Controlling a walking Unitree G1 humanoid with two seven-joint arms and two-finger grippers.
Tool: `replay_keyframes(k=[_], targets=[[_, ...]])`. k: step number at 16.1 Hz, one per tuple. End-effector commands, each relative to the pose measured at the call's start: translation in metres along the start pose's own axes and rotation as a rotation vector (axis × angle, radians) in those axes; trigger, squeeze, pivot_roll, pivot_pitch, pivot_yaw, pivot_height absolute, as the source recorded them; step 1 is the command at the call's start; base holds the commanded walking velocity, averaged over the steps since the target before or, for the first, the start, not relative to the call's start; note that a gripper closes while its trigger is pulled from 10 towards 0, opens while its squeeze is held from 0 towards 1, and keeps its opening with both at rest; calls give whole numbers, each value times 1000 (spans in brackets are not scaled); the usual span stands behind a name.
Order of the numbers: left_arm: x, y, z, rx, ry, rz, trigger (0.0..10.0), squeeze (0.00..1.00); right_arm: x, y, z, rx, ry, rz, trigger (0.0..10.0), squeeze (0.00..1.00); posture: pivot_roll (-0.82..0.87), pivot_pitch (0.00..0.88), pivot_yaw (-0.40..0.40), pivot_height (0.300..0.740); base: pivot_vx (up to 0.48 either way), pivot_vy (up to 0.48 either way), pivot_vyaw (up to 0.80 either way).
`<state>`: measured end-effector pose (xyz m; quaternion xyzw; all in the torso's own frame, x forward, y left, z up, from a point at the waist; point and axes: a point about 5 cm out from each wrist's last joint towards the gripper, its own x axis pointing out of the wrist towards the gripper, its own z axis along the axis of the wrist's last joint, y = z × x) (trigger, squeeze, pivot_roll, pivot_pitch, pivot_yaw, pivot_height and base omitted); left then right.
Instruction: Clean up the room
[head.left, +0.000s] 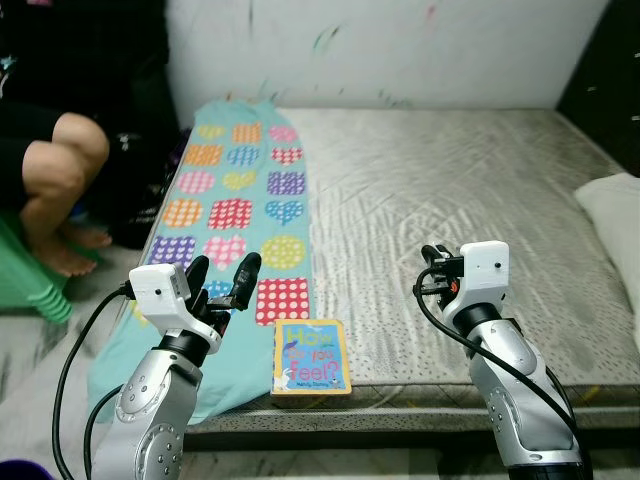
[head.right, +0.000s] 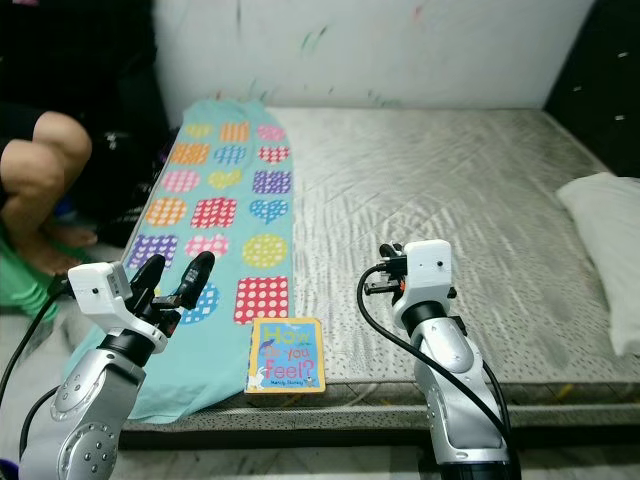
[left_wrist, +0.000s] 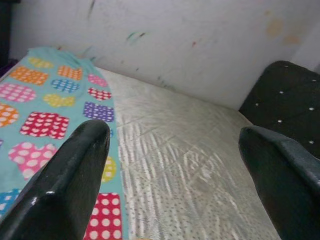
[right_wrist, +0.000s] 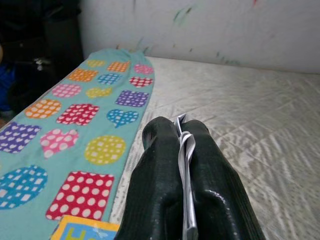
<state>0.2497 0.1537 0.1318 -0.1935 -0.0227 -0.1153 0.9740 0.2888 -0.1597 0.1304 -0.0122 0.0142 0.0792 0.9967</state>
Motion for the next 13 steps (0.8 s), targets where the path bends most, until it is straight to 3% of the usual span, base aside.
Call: replay_keyframes(k=[1, 13], targets=[[0, -1, 5, 10, -15, -15, 10000, 0, 1, 3, 4, -1, -8, 12, 10000, 0, -59, 0, -13, 740, 274, 0, 0], [0, -1, 7, 31, -7, -29, 10000, 0, 4, 4, 3, 5, -14, 12, 10000, 0, -48, 0, -5, 740, 272, 0, 0]])
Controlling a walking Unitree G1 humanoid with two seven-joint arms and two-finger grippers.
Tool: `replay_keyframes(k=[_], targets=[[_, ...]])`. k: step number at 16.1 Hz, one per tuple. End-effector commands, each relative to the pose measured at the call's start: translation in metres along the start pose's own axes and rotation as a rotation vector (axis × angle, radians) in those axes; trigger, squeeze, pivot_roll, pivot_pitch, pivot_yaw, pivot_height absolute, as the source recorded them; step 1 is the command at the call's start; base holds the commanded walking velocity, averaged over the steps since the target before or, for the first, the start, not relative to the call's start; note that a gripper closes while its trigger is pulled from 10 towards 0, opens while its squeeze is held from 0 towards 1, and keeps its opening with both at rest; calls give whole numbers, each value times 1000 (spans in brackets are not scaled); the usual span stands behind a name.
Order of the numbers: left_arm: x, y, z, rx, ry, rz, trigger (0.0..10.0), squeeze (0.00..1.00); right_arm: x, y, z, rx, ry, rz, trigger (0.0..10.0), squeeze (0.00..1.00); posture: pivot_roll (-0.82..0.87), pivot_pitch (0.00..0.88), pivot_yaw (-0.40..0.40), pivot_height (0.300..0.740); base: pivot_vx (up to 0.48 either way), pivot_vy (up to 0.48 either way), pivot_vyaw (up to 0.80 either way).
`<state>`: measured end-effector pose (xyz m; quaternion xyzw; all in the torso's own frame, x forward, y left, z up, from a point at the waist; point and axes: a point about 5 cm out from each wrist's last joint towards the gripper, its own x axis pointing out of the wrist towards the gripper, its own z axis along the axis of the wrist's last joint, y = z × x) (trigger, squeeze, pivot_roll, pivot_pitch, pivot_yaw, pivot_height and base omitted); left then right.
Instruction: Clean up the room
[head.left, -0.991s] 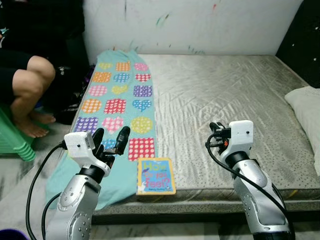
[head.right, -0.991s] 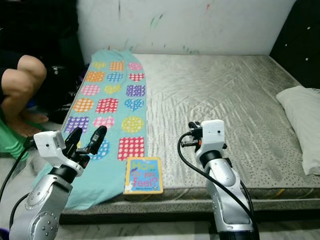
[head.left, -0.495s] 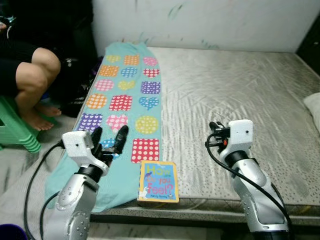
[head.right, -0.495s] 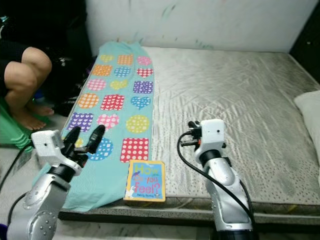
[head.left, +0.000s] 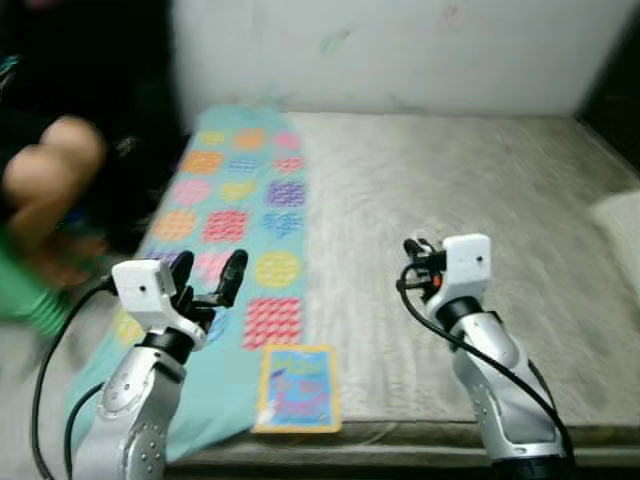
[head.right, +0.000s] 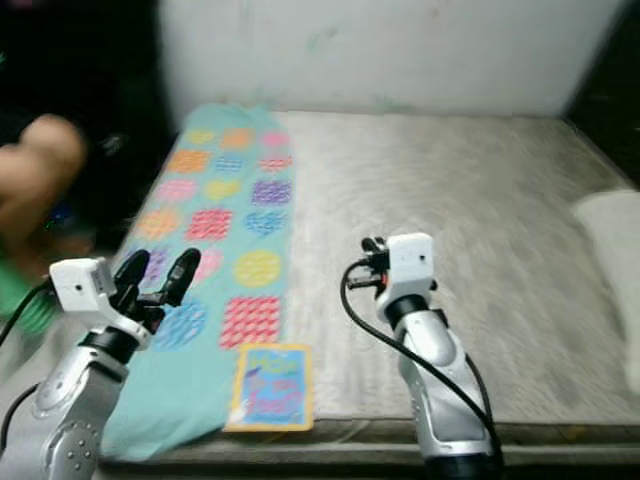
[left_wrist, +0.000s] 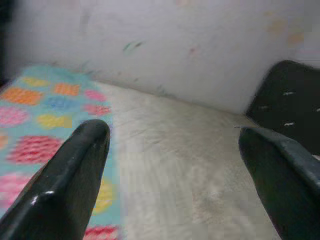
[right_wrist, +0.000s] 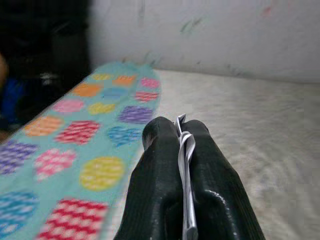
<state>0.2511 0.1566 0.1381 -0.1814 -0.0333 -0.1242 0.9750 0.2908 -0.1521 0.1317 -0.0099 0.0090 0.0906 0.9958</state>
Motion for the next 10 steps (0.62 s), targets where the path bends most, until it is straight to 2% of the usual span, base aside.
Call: replay_keyframes(k=[1, 2, 7, 10], targets=[[-1, -2, 0, 6, 10, -8, 10000, 0, 0, -3, 1, 3, -1, -13, 10000, 0, -49, 0, -3, 740, 247, 0, 0], [-1, -1, 0, 6, 11, -8, 10000, 0, 0, -3, 1, 3, -1, -13, 10000, 0, -50, 0, -2, 740, 244, 0, 0], [0, 2, -2, -3, 18, 22, 10000, 0, 0, -4, 0, 3, 2, -18, 10000, 0, -50, 0, -2, 740, 0, 0, 0], [1, 2, -1, 4, 20, 23, 10000, 0, 1, -3, 0, 5, 1, -15, 10000, 0, -50, 0, -3, 740, 0, 480, 0]])
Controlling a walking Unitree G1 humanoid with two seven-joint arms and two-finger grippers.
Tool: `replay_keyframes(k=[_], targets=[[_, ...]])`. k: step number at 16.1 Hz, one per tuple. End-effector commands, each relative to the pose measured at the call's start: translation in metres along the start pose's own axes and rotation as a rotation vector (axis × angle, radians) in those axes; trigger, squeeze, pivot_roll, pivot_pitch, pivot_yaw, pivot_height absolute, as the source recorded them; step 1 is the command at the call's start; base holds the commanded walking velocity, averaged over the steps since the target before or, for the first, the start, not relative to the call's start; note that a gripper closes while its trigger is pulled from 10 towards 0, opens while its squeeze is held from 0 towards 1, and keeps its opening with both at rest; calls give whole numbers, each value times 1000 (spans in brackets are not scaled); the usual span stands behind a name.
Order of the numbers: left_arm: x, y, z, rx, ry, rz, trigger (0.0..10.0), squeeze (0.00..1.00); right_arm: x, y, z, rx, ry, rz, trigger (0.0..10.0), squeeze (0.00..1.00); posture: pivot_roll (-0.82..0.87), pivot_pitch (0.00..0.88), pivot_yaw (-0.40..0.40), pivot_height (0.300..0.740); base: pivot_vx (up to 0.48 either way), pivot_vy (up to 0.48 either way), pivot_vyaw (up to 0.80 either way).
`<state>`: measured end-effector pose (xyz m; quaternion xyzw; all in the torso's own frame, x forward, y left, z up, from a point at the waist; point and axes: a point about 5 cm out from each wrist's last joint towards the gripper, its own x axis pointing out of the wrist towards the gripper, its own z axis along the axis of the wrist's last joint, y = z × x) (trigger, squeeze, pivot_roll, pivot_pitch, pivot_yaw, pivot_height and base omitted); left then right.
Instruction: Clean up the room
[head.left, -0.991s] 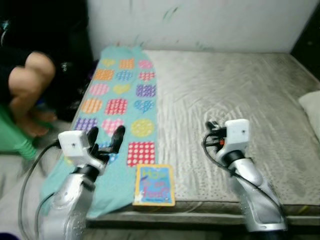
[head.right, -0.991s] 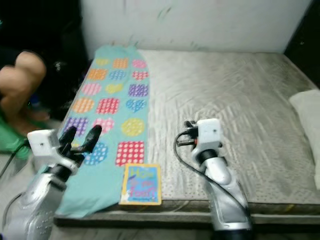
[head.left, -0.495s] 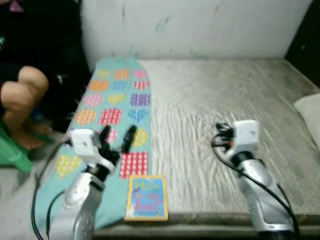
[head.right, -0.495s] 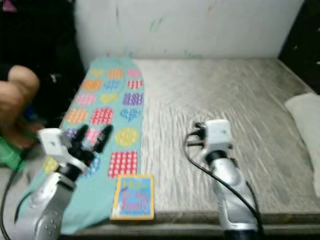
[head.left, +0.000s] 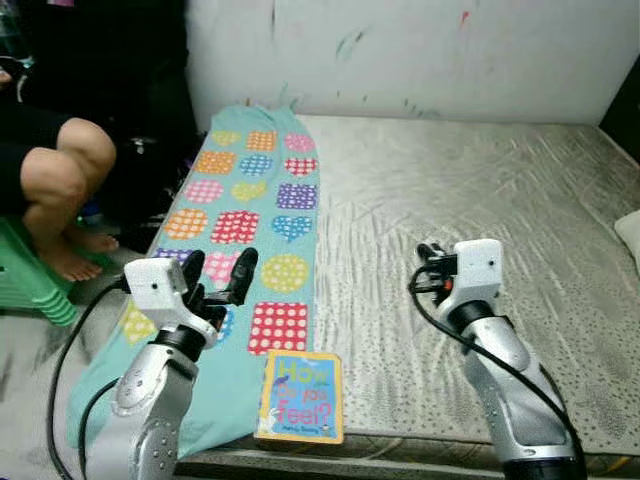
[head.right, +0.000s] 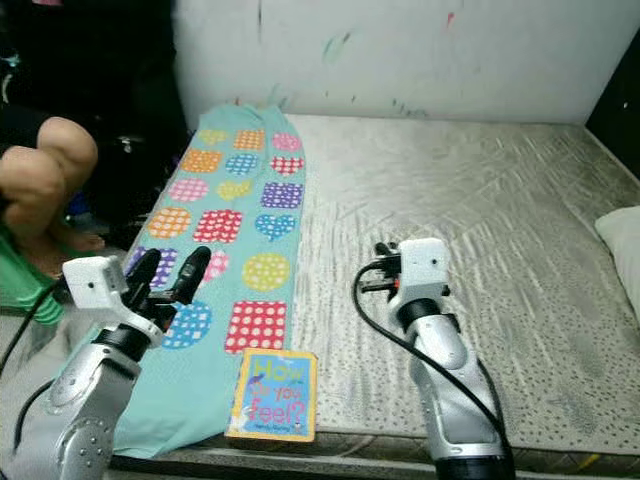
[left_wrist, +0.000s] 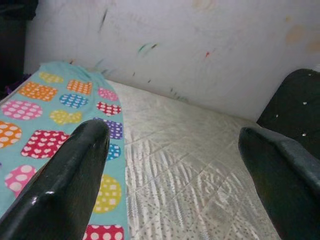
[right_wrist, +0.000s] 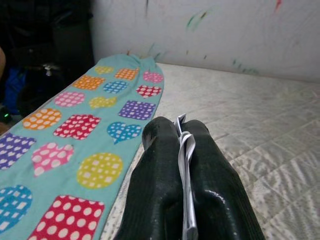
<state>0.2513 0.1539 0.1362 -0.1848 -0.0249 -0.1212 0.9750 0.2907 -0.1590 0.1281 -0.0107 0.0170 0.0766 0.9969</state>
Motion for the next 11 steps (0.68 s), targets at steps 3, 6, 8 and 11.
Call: replay_keyframes(k=[3, 6, 8, 11], targets=[[1, 3, 2, 16, 3, 14, 10000, 0, 3, 3, 4, -2, -14, 12, 10000, 0, -52, 0, -4, 740, 0, 480, 0], [3, 3, 2, 15, 1, 16, 10000, 0, 4, 4, 5, -6, -17, 23, 10000, 0, -55, 0, -4, 740, 0, 480, 0], [4, 3, 3, 19, -3, 16, 10000, 0, 6, 6, 7, -9, -26, 33, 10000, 0, -58, 0, -3, 740, 0, 480, 0], [6, 3, 3, 22, -6, 16, 10000, 0, 7, 8, 8, -4, -31, 40, 10000, 0, -59, 0, -3, 740, 0, 480, 0]])
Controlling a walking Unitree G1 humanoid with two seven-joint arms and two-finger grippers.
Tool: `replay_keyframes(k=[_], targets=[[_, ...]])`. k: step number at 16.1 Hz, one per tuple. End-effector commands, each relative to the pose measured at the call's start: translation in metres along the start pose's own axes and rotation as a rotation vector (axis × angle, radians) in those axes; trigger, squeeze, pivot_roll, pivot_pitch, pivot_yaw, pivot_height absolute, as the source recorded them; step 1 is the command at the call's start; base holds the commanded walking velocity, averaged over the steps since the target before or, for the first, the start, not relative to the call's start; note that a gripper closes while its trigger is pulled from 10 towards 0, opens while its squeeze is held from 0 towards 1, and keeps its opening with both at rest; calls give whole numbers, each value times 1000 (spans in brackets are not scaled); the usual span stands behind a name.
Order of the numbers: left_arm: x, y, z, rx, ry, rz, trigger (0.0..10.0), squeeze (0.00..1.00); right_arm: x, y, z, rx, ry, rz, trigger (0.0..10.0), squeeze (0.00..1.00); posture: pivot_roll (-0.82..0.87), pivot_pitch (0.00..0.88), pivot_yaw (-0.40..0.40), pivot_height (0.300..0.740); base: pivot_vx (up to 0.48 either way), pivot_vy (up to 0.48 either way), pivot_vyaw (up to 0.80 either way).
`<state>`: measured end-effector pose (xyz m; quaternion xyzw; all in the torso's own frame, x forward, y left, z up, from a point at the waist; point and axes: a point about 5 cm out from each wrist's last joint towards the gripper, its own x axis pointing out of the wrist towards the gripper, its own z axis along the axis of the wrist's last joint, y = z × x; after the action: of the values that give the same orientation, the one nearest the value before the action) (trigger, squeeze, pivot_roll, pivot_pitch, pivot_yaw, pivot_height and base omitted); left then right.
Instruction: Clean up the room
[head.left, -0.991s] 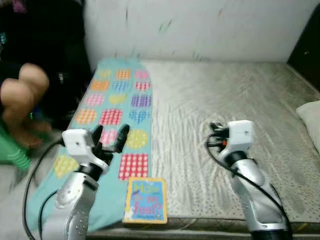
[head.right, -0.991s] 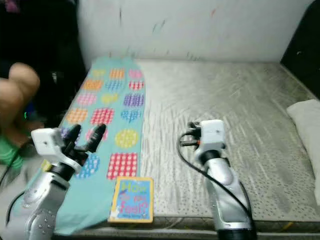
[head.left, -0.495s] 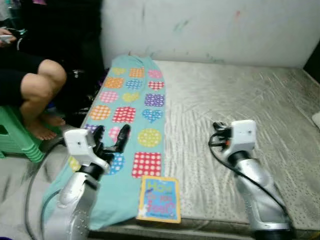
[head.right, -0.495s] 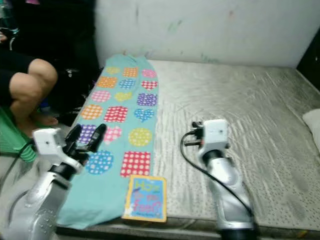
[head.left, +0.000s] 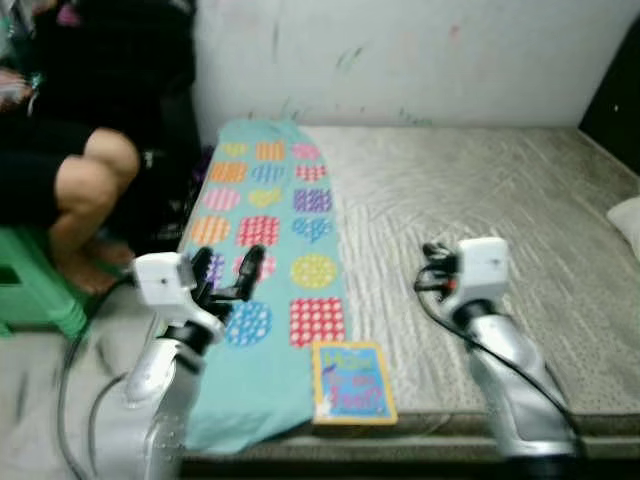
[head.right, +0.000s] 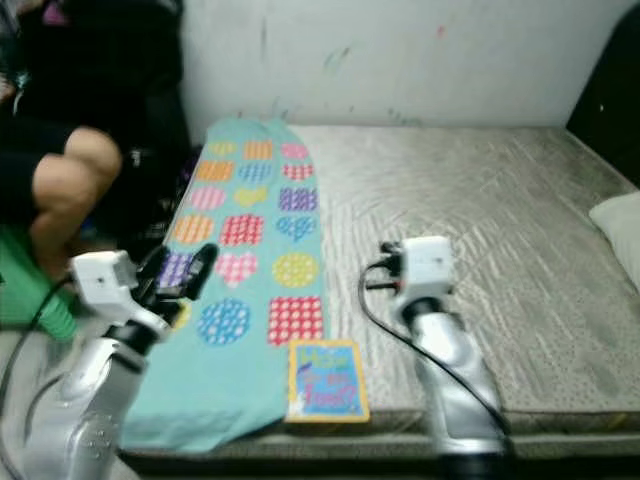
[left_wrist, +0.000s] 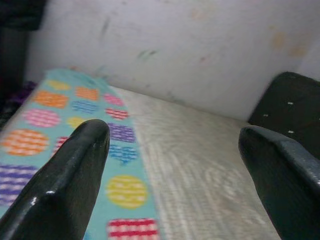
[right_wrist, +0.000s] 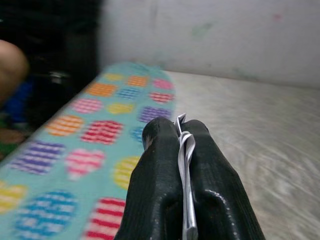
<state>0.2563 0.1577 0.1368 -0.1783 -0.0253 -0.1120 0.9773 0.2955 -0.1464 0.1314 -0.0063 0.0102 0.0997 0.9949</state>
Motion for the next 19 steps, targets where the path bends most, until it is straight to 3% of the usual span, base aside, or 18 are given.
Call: replay_keyframes(k=[1, 5, 13, 19], targets=[[2, -1, 2, 8, -6, 0, 10000, 0, 1, -3, 5, -11, -17, -2, 10000, 0, -60, 0, -3, 740, 0, 480, 0], [4, -1, 3, 14, -18, 6, 10000, 0, 3, -3, 6, -9, -23, 2, 10000, 0, -63, 0, -5, 740, 0, 480, 0], [9, 4, 15, 75, -59, 47, 10000, 0, 8, 1, 23, -58, -90, 36, 10000, 0, -88, 14, 10, 740, 0, 0, 0], [10, 3, 12, 80, -57, 62, 10000, 0, 9, 7, 20, -64, -87, 61, 10000, 0, -82, 0, 1, 740, 0, 0, 800]])
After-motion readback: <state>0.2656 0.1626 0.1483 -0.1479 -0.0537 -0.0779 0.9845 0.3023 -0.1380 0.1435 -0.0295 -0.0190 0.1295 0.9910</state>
